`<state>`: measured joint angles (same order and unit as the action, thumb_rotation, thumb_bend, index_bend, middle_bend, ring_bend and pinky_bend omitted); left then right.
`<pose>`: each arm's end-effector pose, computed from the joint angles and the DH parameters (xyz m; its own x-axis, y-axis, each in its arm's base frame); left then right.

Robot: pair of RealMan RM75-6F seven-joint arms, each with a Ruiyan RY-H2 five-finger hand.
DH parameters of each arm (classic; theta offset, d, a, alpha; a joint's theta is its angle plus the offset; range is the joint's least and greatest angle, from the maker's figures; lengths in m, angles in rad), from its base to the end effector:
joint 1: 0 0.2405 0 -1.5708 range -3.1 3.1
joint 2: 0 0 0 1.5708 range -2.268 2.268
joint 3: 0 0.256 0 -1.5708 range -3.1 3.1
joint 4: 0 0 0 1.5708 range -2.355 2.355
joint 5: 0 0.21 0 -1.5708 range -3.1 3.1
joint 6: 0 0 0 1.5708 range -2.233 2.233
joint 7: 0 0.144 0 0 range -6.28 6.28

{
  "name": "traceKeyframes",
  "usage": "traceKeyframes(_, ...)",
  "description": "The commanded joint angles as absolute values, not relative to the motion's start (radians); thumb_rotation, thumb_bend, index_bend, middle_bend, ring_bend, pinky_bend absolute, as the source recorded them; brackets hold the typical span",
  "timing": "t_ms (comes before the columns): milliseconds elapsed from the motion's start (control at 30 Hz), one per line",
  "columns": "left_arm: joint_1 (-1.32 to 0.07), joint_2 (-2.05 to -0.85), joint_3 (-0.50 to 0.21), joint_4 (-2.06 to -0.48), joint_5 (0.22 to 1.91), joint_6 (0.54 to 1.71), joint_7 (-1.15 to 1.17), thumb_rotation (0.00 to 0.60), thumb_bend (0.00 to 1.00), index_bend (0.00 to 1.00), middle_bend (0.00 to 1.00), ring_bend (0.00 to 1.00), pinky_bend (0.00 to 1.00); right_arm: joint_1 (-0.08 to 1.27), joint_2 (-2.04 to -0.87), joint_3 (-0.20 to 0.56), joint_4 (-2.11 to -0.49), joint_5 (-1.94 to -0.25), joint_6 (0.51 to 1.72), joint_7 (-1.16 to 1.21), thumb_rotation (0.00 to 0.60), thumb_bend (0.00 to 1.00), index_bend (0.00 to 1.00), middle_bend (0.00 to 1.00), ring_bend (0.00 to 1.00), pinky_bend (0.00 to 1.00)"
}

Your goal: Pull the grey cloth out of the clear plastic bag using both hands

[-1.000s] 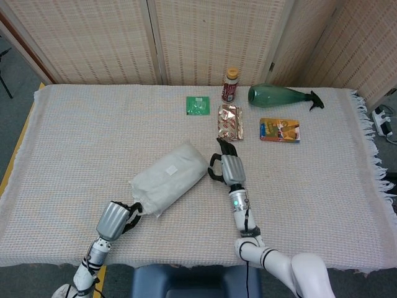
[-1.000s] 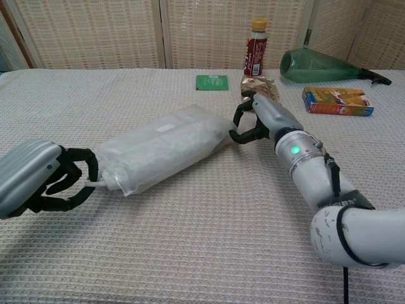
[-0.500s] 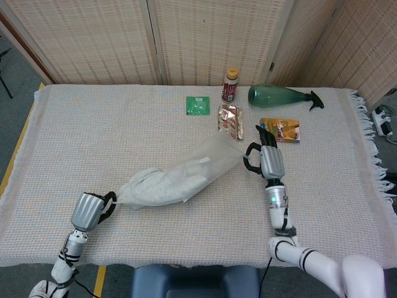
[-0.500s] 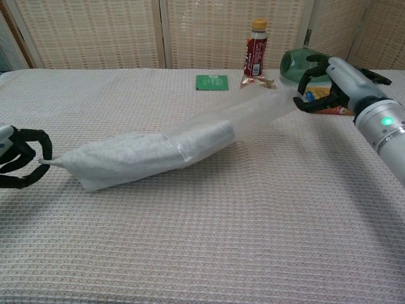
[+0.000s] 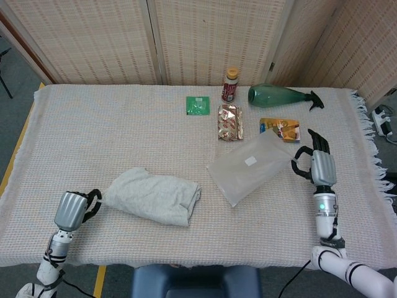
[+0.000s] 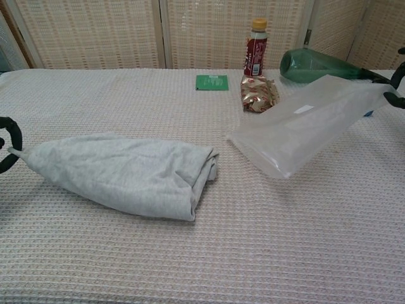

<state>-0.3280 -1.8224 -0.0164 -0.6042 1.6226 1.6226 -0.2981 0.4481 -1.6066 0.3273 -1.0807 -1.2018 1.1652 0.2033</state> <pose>-0.3088 0.2588 0.0212 0.3660 -0.1743 0.9142 0.8465 -0.3457 -0.4048 -0.2961 -0.3480 0.0635 0.0751 0.0722 0.9946 -0.9956 0.0608 0.0708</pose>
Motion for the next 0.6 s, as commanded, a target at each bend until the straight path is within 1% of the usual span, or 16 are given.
traceKeyframes(33,-0.328,-1.757,0.013,-0.780,1.633,1.571,-0.264,0.513,0.19,0.15,0.90,0.98,1.00,0.435,-1.580,0.299,-1.089,-1.233,1.157,0.236,0.600,0.31,0.29,0.00,0.00,0.00)
traceKeyframes(67,-0.330,-1.731,0.016,-0.840,1.634,1.561,-0.259,0.473,0.18,0.08,0.83,0.96,1.00,0.432,-1.569,0.292,-1.098,-1.238,1.154,0.235,0.600,0.28,0.20,0.00,0.00,0.00)
traceKeyframes(100,-0.332,-1.692,0.021,-0.921,1.636,1.549,-0.245,0.432,0.16,0.03,0.73,0.91,1.00,0.426,-1.551,0.283,-1.118,-1.244,1.150,0.233,0.600,0.25,0.12,0.00,0.00,0.00)
traceKeyframes(133,-0.334,-1.661,0.026,-0.981,1.636,1.536,-0.231,0.406,0.16,0.01,0.66,0.86,1.00,0.421,-1.533,0.275,-1.139,-1.250,1.147,0.229,0.600,0.21,0.04,0.00,0.00,0.00)
traceKeyframes(167,-0.335,-1.626,0.032,-1.043,1.634,1.516,-0.216,0.387,0.15,0.00,0.58,0.80,0.98,0.415,-1.512,0.265,-1.164,-1.257,1.144,0.224,0.600,0.19,0.02,0.00,0.00,0.00)
traceKeyframes(200,-0.337,-1.573,0.044,-1.130,1.625,1.479,-0.192,0.378,0.15,0.00,0.51,0.72,0.91,0.406,-1.482,0.251,-1.201,-1.272,1.148,0.215,0.600,0.16,0.00,0.00,0.00,0.00)
traceKeyframes(233,-0.339,-1.530,0.052,-1.197,1.614,1.448,-0.174,0.377,0.15,0.00,0.45,0.65,0.80,0.397,-1.457,0.239,-1.231,-1.288,1.155,0.208,0.600,0.13,0.00,0.00,0.00,0.00)
traceKeyframes(267,-0.341,-1.485,0.062,-1.266,1.603,1.417,-0.160,0.376,0.15,0.00,0.42,0.60,0.71,0.387,-1.430,0.224,-1.262,-1.306,1.164,0.200,0.600,0.12,0.00,0.00,0.00,0.00)
traceKeyframes(300,-0.344,-1.424,0.072,-1.350,1.588,1.381,-0.135,0.375,0.15,0.00,0.38,0.52,0.59,0.371,-1.392,0.202,-1.307,-1.334,1.180,0.187,0.600,0.10,0.00,0.00,0.00,0.00)
traceKeyframes(367,-0.348,-1.333,0.088,-1.460,1.572,1.339,-0.100,0.375,0.15,0.00,0.30,0.36,0.42,0.345,-1.333,0.168,-1.376,-1.378,1.210,0.163,0.600,0.07,0.00,0.00,0.00,0.00)
traceKeyframes(400,-0.350,-1.276,0.100,-1.522,1.565,1.317,-0.076,0.377,0.15,0.00,0.26,0.30,0.37,0.327,-1.291,0.145,-1.423,-1.405,1.230,0.139,0.600,0.06,0.00,0.00,0.00,0.00)
traceKeyframes(433,-0.350,-1.234,0.109,-1.564,1.561,1.304,-0.063,0.376,0.15,0.00,0.22,0.26,0.34,0.313,-1.259,0.127,-1.459,-1.424,1.244,0.114,0.600,0.06,0.00,0.00,0.00,0.00)
traceKeyframes(500,-0.345,-1.165,0.122,-1.628,1.563,1.300,-0.032,0.370,0.15,0.00,0.18,0.21,0.30,0.284,-1.192,0.092,-1.531,-1.455,1.271,0.050,0.600,0.06,0.00,0.00,0.00,0.00)
traceKeyframes(567,-0.322,-1.115,0.128,-1.662,1.580,1.342,-0.012,0.370,0.15,0.01,0.17,0.18,0.28,0.242,-1.120,0.054,-1.612,-1.476,1.310,-0.046,0.600,0.06,0.00,0.00,0.00,0.00)
traceKeyframes(600,-0.302,-1.100,0.131,-1.665,1.595,1.381,-0.006,0.371,0.15,0.03,0.17,0.18,0.27,0.213,-1.092,0.036,-1.648,-1.484,1.344,-0.097,0.600,0.06,0.00,0.00,0.00,0.00)
